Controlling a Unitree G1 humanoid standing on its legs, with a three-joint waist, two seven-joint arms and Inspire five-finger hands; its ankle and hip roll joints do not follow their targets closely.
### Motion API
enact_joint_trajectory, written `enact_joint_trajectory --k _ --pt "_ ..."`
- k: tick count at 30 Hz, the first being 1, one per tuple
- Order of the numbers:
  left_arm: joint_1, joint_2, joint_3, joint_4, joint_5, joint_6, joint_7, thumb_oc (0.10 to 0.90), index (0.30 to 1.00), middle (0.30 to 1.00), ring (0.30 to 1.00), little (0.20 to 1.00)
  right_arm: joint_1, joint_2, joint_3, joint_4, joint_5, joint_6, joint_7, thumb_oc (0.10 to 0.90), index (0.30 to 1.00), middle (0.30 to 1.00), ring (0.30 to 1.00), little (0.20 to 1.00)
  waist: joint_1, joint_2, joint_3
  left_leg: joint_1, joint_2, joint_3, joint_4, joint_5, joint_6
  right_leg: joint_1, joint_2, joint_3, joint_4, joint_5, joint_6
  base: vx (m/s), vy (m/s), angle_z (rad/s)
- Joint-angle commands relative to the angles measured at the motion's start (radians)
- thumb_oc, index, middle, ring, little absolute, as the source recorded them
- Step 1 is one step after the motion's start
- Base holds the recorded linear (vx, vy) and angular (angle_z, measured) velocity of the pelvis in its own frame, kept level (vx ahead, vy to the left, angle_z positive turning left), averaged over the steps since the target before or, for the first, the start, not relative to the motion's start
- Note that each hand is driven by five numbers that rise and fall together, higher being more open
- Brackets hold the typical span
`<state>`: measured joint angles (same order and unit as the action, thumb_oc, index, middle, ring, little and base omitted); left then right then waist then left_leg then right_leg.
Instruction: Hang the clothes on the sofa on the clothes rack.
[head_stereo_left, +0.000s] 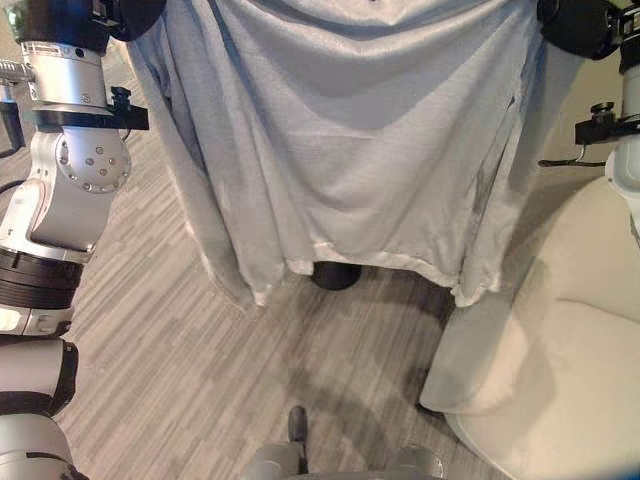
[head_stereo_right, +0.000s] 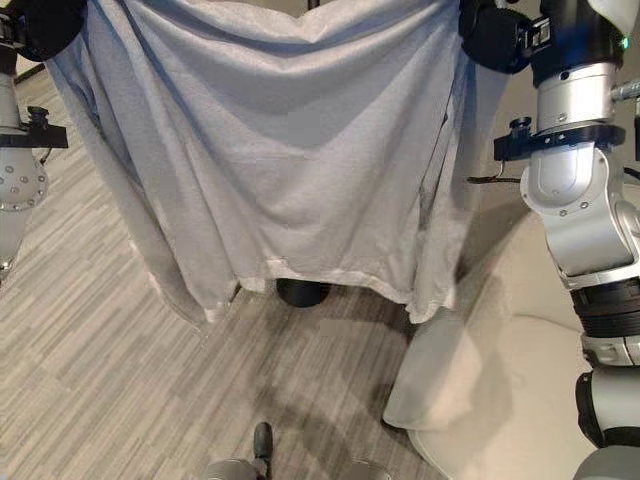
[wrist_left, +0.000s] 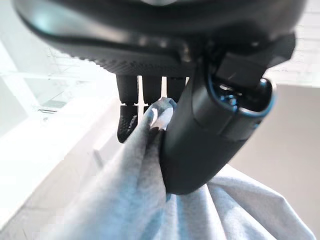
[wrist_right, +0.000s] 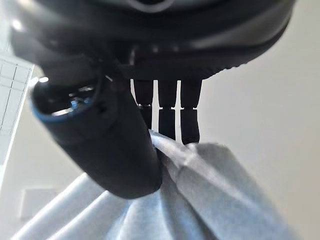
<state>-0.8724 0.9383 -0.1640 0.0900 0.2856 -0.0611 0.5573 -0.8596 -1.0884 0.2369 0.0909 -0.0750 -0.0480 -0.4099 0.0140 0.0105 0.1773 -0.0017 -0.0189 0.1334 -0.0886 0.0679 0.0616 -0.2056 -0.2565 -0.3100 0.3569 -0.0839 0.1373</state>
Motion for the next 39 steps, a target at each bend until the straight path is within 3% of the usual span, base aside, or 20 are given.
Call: enact_joint_trajectory --k 1,4,7,12,15,17,18,20,21,23,26,31,33,39 --pt "-0.072 0.019 0.068 -0.051 0.045 -0.029 0.035 0.400 0.300 0.300 0.300 0.300 -0.127 -0.081 -0.076 0.066 -0.049 -0.021 -0.090 0.400 0.300 0.300 0.300 0.300 -0.031 -0.044 -0.106 0.048 0.048 0.024 0.001 -0.131 -0.133 0.127 0.102 0.114 -0.410 0.176 0.030 0.17 -0.050 0.08" --pt "-0.065 -0.017 0.078 -0.061 0.033 -0.038 0.028 0.400 0.300 0.300 0.300 0.300 -0.124 -0.080 -0.080 0.047 -0.051 -0.022 -0.072 0.400 0.300 0.300 0.300 0.300 -0.022 -0.057 -0.127 0.059 0.041 0.023 0.001 -0.132 -0.129 0.155 0.107 0.130 -0.444 0.205 0.027 0.20 -0.125 0.82" --pt "-0.021 -0.057 0.095 -0.063 0.021 -0.044 0.005 0.400 0.300 0.300 0.300 0.300 -0.086 -0.082 -0.110 0.042 -0.035 -0.029 -0.060 0.400 0.300 0.300 0.300 0.300 -0.028 -0.055 -0.167 0.076 0.060 0.024 0.001 -0.134 -0.142 0.189 0.127 0.112 -0.444 0.172 0.018 0.21 -0.190 0.25" --pt "-0.017 -0.072 0.082 -0.055 0.013 -0.040 -0.007 0.400 0.300 0.300 0.300 0.300 -0.040 -0.080 -0.142 0.048 -0.013 -0.040 -0.051 0.400 0.300 0.300 0.300 0.300 -0.040 -0.060 -0.179 0.133 0.099 0.023 0.001 -0.128 -0.166 0.236 0.161 0.101 -0.444 0.127 -0.002 0.12 -0.195 0.14" --pt "-0.036 -0.071 0.069 -0.048 0.005 -0.038 -0.010 0.400 0.300 0.300 0.300 0.300 -0.066 -0.094 -0.125 0.058 0.000 -0.044 -0.051 0.400 0.300 0.300 0.300 0.300 -0.036 -0.079 -0.159 0.111 0.111 0.011 0.094 -0.117 -0.174 0.260 0.170 0.109 -0.444 0.117 -0.019 0.02 -0.149 -0.18" --pt "-0.053 -0.069 0.055 -0.043 -0.012 -0.041 -0.010 0.400 0.300 0.300 0.300 0.300 -0.104 -0.103 -0.097 0.076 0.014 -0.045 -0.051 0.400 0.300 0.300 0.300 0.300 -0.022 -0.094 -0.140 0.074 0.100 -0.046 0.195 -0.111 -0.175 0.276 0.179 0.129 -0.444 0.109 -0.033 0.00 -0.123 -0.10" --pt "-0.067 -0.067 0.049 -0.028 -0.023 -0.041 -0.005 0.400 0.300 0.300 0.300 0.300 -0.134 -0.107 -0.071 0.101 0.023 -0.048 -0.052 0.400 0.300 0.300 0.300 0.300 -0.019 -0.100 -0.124 0.037 0.090 -0.075 0.243 -0.114 -0.178 0.283 0.178 0.128 -0.444 0.105 -0.038 -0.01 -0.076 -0.05" --pt "-0.100 -0.053 0.023 -0.004 -0.021 -0.031 0.003 0.400 0.300 0.300 0.300 0.300 -0.199 -0.126 -0.016 0.142 0.038 -0.043 -0.047 0.400 0.300 0.300 0.300 0.300 -0.015 -0.111 -0.121 -0.022 0.080 -0.102 0.180 -0.132 -0.163 0.289 0.173 0.126 -0.444 0.108 -0.031 0.02 -0.004 -0.02" --pt "-0.131 -0.038 -0.008 0.030 -0.021 -0.027 0.015 0.400 0.300 0.300 0.300 0.300 -0.260 -0.133 0.043 0.199 0.040 -0.040 -0.063 0.400 0.300 0.300 0.300 0.300 -0.007 -0.111 -0.120 -0.065 0.074 -0.099 0.101 -0.063 -0.166 0.288 0.173 0.125 -0.444 0.108 -0.029 0.08 0.079 0.06" --pt "-0.161 -0.027 -0.027 0.081 -0.028 -0.020 0.023 0.400 0.300 0.300 0.300 0.300 -0.310 -0.095 0.089 0.251 0.077 -0.039 -0.051 0.400 0.300 0.300 0.300 0.300 -0.001 -0.088 -0.140 -0.029 0.074 -0.099 0.001 -0.042 -0.170 0.285 0.186 0.144 -0.444 0.096 -0.020 0.14 0.120 -0.26" --pt "-0.261 -0.003 -0.137 0.204 -0.041 -0.016 0.010 0.400 0.300 0.300 0.300 0.300 -0.470 -0.065 0.256 0.408 0.119 -0.027 -0.029 0.400 0.300 0.300 0.300 0.300 -0.012 -0.068 -0.189 0.018 0.072 -0.046 0.001 -0.067 -0.177 0.285 0.164 0.149 -0.444 0.105 -0.009 0.16 0.149 -0.63" --pt "-0.496 0.032 -0.339 0.419 -0.062 0.004 0.010 0.400 0.300 0.300 0.300 0.300 -0.722 0.000 0.477 0.620 0.145 -0.012 -0.021 0.400 0.300 0.300 0.300 0.300 -0.011 -0.059 -0.190 0.021 0.073 -0.008 0.001 -0.075 -0.170 0.265 0.149 0.160 -0.444 0.122 0.013 0.07 0.075 -0.13" --pt "-0.509 0.032 -0.346 0.429 -0.065 0.001 0.012 0.400 0.300 0.300 0.300 0.300 -0.735 0.002 0.485 0.629 0.148 -0.014 -0.021 0.400 0.300 0.300 0.300 0.300 -0.010 -0.058 -0.187 0.019 0.073 -0.007 0.001 -0.075 -0.170 0.263 0.149 0.161 -0.444 0.122 0.013 0.00 0.000 0.00" --pt "-0.702 -0.015 -0.558 0.654 -0.093 0.002 -0.033 0.400 0.300 0.300 0.300 0.300 -0.908 0.101 0.659 0.862 0.124 0.010 0.009 0.400 0.300 0.300 0.300 0.300 -0.021 -0.053 -0.176 -0.021 0.079 0.009 0.001 -0.065 -0.177 0.214 0.144 0.152 -0.444 0.135 0.028 0.00 0.004 -0.03"
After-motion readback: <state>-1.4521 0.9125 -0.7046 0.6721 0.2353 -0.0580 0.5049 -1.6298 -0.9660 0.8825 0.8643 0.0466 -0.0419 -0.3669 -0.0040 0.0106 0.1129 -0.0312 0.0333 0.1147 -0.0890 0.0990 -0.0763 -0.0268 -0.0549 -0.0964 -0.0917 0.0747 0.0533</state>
